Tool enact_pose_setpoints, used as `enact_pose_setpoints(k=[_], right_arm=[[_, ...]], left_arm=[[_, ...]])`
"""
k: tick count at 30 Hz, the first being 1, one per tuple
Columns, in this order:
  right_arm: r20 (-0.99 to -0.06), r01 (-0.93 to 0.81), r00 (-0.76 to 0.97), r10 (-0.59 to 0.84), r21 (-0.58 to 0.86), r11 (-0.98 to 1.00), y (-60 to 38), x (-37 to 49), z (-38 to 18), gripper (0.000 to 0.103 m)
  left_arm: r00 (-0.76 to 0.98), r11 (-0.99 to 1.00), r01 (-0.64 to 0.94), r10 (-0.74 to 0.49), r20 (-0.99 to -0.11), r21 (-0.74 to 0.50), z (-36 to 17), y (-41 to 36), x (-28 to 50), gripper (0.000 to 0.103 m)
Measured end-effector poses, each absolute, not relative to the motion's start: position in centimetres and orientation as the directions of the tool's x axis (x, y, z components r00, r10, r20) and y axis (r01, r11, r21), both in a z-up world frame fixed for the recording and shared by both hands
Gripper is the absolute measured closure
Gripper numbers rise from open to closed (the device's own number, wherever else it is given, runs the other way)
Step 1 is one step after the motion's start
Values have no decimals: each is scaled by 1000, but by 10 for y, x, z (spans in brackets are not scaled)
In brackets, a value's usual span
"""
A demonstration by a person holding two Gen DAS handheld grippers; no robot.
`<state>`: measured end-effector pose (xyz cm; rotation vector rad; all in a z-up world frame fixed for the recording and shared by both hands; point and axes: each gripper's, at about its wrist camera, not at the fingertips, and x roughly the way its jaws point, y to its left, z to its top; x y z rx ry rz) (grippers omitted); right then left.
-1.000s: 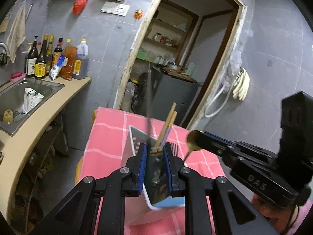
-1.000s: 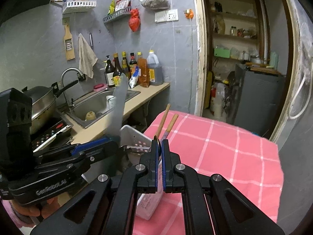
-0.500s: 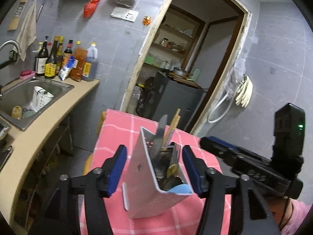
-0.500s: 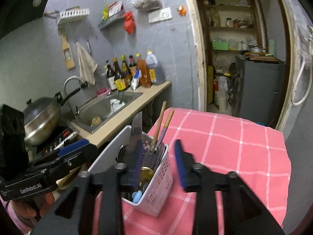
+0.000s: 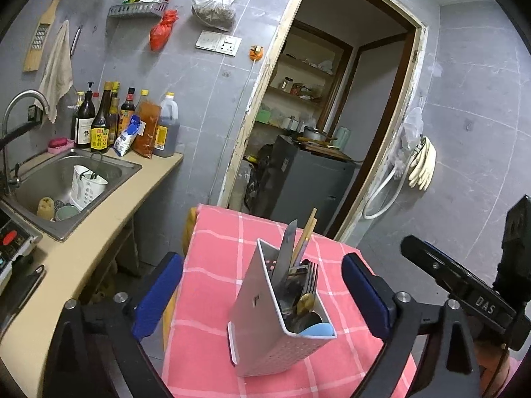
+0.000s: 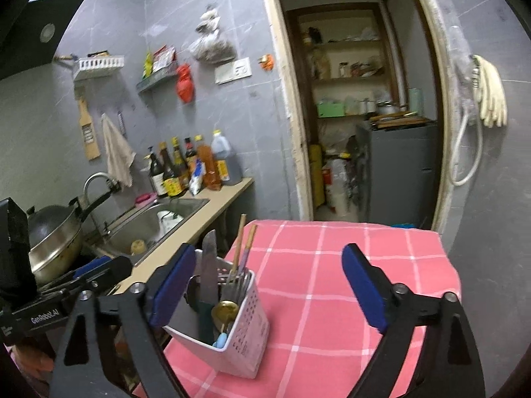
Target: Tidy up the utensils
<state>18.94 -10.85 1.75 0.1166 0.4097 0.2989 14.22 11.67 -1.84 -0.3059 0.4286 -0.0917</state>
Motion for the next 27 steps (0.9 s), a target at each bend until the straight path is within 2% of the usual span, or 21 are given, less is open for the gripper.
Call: enact_pose_setpoints(k=[4, 11, 27], right_arm=[[-354, -216, 897, 264, 169, 962, -119, 176, 20, 2], [-336, -172, 917, 215, 153, 973, -140, 151, 25, 2], [-314, -152, 931, 187, 131, 980, -192, 81, 36, 2]], left_arm=[[910, 960, 31, -142, -390, -279, -12, 113, 138, 1], [916, 976, 37, -119, -382, -216, -4, 94, 125, 1], [925, 981, -11, -63, -375, -192, 2, 49, 63, 1]])
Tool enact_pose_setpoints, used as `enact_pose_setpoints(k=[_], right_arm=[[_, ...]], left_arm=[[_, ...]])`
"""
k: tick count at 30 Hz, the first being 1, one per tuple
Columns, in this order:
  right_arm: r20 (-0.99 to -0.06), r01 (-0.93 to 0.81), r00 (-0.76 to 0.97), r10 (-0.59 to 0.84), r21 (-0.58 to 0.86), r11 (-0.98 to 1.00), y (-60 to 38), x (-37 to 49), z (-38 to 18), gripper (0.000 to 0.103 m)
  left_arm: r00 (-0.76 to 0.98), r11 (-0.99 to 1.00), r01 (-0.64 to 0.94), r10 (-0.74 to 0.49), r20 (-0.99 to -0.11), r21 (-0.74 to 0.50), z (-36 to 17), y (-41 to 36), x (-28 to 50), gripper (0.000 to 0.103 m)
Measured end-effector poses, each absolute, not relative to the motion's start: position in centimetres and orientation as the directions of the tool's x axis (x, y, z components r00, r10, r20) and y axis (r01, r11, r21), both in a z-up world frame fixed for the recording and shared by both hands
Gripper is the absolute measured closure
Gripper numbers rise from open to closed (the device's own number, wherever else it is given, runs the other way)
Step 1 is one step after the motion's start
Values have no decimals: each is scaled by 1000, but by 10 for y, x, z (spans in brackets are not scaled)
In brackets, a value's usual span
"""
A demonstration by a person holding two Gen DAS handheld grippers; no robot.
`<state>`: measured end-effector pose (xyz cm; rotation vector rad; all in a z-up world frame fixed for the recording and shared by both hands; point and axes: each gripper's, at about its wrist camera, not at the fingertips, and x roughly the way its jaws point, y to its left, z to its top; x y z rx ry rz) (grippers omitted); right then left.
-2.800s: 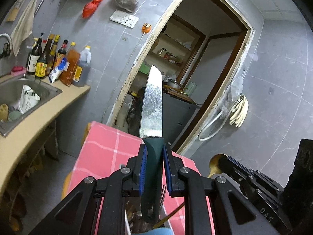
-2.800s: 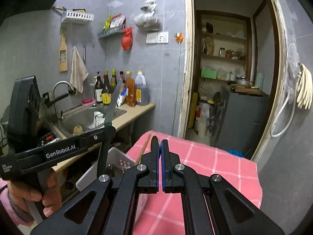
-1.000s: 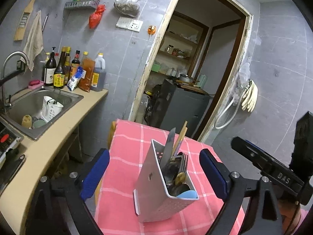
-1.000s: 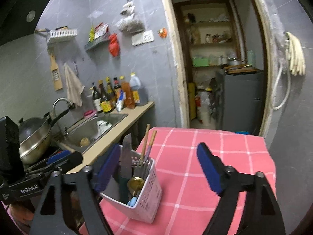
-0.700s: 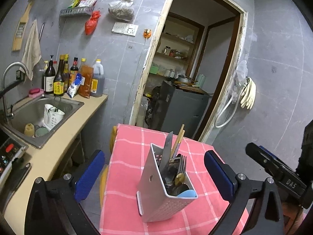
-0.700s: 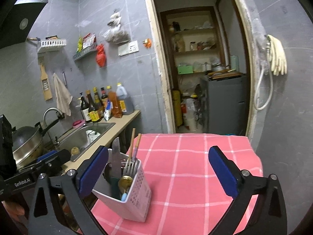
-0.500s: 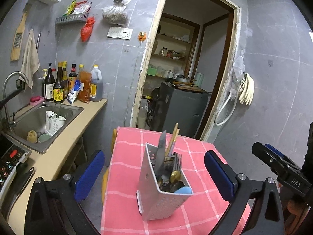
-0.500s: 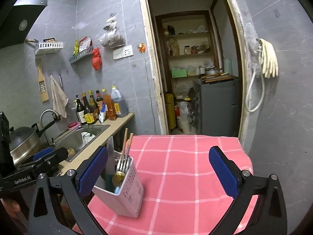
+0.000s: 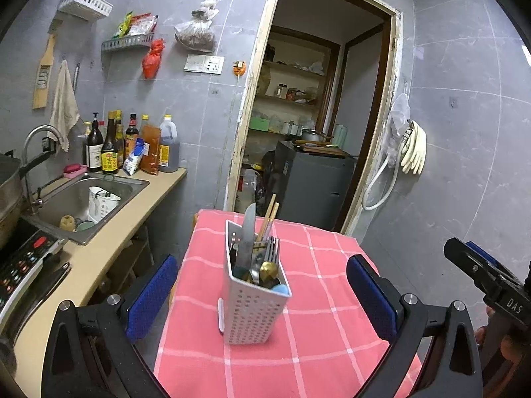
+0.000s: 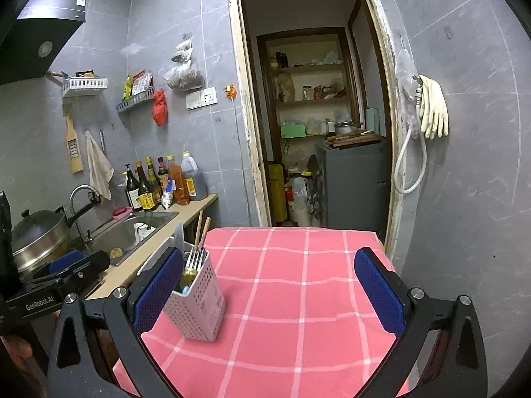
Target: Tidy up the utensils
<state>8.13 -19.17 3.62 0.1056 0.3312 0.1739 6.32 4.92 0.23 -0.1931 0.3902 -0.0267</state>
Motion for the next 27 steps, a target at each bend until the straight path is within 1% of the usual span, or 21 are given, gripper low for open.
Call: enact_pose_setpoints(k=[6, 14, 18, 27], right_arm=[[-316, -164, 928, 198, 132, 978, -203, 61, 37, 2], [-319, -166, 927, 197, 122, 979, -214, 30, 27, 2], [-327, -154, 927, 185, 119, 981, -219, 17, 25, 2], [-339, -72, 936, 99, 93, 993, -230, -11, 22, 2]], left_arm=[[926, 980, -43, -35, -377, -196, 1, 38, 32, 1], [923, 984, -66, -3, -384, -166, 0, 28, 2, 1], [919, 984, -50, -22, -394, -170, -3, 23, -8, 1], [912, 986, 5, -72, -404, -166, -12, 13, -19, 1]])
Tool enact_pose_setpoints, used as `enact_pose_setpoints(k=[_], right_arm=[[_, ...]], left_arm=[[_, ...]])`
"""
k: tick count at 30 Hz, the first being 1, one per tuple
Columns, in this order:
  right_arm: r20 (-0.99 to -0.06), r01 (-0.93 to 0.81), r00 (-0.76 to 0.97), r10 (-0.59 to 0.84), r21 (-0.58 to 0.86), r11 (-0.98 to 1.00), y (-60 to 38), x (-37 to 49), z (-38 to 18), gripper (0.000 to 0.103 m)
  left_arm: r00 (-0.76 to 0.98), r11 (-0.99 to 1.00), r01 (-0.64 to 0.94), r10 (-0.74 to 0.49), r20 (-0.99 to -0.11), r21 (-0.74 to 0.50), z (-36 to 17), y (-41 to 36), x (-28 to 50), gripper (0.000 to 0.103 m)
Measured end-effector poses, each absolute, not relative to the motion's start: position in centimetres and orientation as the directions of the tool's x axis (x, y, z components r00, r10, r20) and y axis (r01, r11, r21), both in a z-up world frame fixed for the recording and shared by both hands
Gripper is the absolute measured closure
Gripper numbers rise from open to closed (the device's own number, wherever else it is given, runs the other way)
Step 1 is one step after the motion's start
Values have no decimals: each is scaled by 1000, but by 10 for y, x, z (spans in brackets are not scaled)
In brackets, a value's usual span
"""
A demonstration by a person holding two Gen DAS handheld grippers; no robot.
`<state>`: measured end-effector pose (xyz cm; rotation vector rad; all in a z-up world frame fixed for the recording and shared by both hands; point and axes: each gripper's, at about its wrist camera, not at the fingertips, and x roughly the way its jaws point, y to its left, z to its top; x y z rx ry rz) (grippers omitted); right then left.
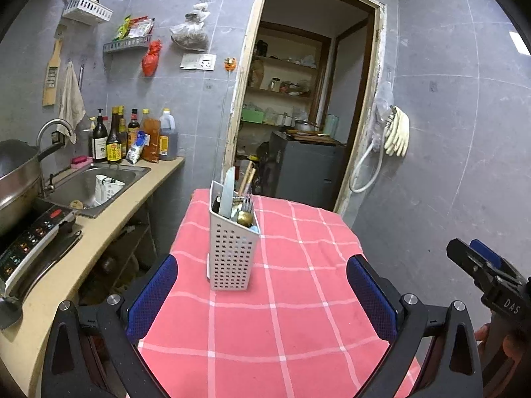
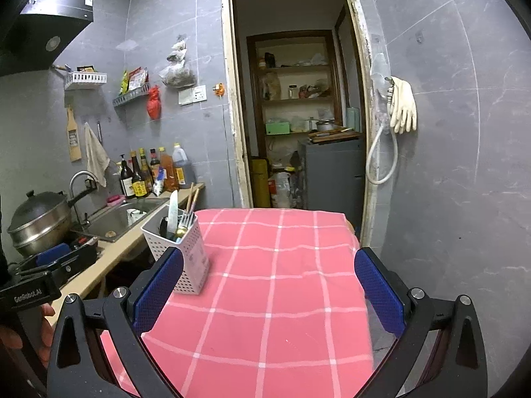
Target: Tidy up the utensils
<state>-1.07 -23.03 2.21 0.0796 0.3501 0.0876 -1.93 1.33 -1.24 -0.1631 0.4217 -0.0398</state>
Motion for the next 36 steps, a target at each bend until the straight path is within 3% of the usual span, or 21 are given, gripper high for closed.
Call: enact_pose_setpoints(k=[16, 36], right_arm=[[-350, -63, 932, 95, 101, 993, -222, -4, 8, 2], [-363, -69, 926, 103, 105, 992, -221, 1, 4, 2]], left_arm=[[906, 989, -49, -14, -424, -138, -25, 26, -20, 1], [907, 990, -35, -25, -420, -136, -24, 26, -19, 1]])
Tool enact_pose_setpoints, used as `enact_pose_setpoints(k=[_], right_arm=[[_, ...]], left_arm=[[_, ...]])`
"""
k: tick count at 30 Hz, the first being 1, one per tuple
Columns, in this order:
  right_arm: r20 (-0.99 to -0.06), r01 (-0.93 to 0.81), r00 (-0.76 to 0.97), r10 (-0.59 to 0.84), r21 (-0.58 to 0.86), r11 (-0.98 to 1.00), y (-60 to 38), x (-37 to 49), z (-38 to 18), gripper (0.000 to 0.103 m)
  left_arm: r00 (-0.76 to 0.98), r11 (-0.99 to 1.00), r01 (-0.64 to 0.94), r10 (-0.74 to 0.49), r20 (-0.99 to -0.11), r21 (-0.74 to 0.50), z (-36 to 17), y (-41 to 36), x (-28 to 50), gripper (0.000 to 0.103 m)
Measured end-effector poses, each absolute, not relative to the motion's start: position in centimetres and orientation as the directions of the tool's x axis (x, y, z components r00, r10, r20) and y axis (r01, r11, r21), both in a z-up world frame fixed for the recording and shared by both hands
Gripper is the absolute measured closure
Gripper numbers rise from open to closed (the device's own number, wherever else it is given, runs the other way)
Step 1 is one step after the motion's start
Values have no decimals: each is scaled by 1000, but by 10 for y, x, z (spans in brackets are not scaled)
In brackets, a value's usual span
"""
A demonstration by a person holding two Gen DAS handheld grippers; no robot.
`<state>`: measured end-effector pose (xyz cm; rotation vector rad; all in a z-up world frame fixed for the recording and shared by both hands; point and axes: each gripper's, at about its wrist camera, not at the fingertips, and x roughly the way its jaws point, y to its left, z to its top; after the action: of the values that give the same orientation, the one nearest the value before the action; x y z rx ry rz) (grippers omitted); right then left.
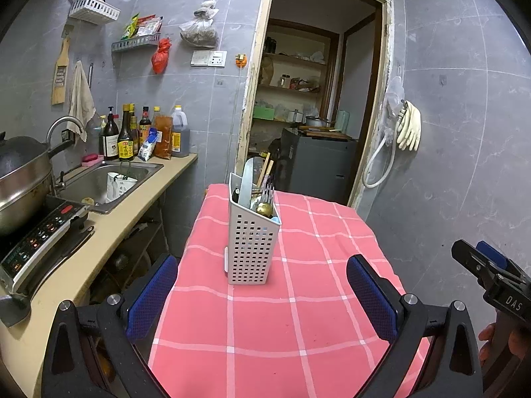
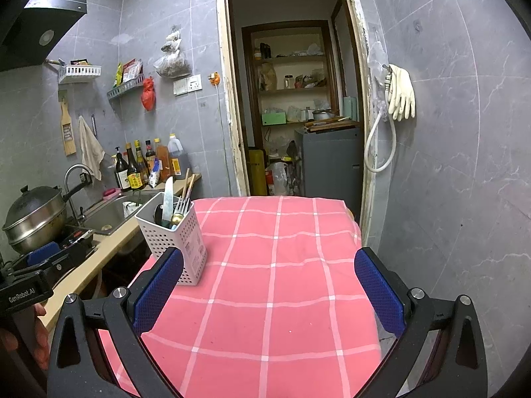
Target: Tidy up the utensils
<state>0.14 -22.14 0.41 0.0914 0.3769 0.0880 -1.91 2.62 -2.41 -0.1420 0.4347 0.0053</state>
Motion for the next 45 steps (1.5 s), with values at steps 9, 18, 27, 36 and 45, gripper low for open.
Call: enact_pose_setpoints(k=[9, 18, 27, 36, 45], right_arm=[[-363, -74, 925, 107, 105, 992, -220, 1, 0, 2], [-365, -73, 925, 107, 106, 992, -219, 1, 1, 2], [-365, -74, 925, 108, 107, 992, -220, 2, 1, 2], [-367, -73, 924, 108, 108, 991, -220, 2, 0, 2], [-368, -75, 923, 110, 108, 991, -222, 3, 0, 2]], left_arm=[[907, 990, -36, -25, -420, -137, -24, 28, -19, 1], [907, 990, -35, -26, -420, -138, -24, 29, -19, 1], [907, 990, -36, -25, -419, -137, -24, 28, -19, 1], [907, 990, -37, -24, -419, -137, -24, 27, -20, 1], [907, 990, -36, -25, -419, -137, -24, 28, -19, 1]])
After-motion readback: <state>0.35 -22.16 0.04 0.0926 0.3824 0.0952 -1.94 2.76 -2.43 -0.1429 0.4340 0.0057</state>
